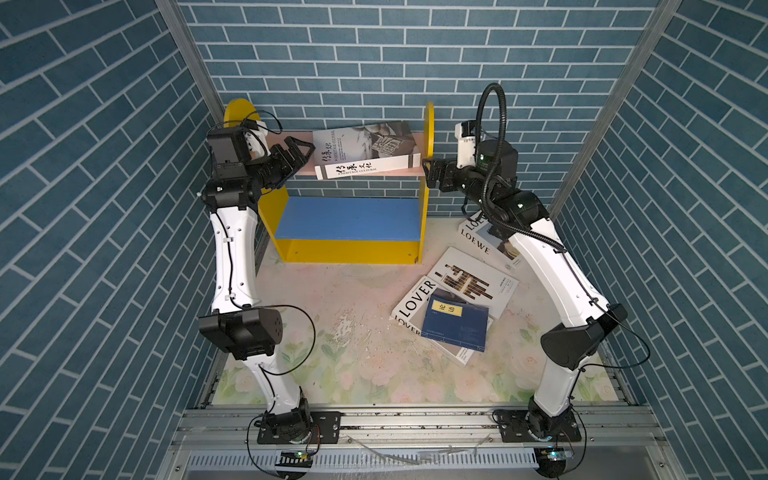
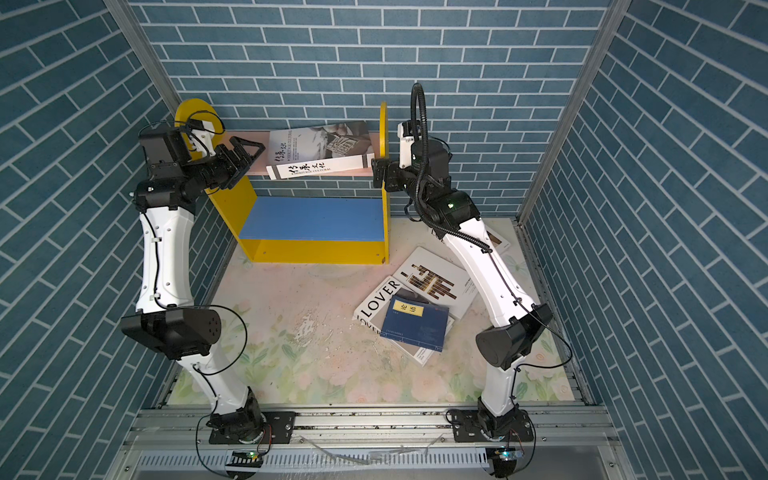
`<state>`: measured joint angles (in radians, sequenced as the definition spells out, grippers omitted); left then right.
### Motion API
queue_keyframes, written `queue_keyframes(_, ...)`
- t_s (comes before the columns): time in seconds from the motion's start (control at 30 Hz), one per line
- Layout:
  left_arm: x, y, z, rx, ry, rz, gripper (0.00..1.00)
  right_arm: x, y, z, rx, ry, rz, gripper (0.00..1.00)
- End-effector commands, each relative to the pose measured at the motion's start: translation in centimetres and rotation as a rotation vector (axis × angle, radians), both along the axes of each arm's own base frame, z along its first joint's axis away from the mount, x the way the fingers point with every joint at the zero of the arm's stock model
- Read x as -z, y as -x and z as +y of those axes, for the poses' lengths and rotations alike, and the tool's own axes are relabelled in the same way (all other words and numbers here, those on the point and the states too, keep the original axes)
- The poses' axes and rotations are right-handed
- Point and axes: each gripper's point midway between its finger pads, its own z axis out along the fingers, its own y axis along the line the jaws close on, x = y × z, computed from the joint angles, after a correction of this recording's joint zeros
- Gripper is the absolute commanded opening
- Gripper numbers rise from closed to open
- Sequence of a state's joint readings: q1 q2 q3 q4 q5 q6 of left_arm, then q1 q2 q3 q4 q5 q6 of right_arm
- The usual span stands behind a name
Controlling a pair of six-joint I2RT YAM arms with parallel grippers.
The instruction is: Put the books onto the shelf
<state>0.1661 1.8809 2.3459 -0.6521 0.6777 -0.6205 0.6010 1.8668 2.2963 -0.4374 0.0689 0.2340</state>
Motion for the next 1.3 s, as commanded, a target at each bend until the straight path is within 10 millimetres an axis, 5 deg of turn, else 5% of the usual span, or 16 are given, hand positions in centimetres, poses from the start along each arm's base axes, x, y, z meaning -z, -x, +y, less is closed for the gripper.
queue_keyframes(0.0, 0.1, -0.9, -0.2, -0.019, -0.012, -0.005, 1.00, -0.2, -0.5, 1.7, -0.078, 0.014, -0.018, 0.98)
queue_keyframes(0.4, -0.9, -4.8, -4.0, 0.072, 0.041, -0.092, 1.00, -0.5, -3.1, 4.4, -0.133, -0.137, -0.026, 0.98)
queue_keyframes(0.93, -3.3, -8.7, -9.3, 0.262, 0.129, -0.391, 1.00, 1.1, -1.5, 5.4, -0.230, -0.096, 0.042, 0.98)
queue_keyframes(1.27, -2.6, -7.9, -11.7, 0.294, 0.133, -0.355, 1.00, 1.7, -2.3, 4.5, -0.163, -0.080, 0.040, 0.98)
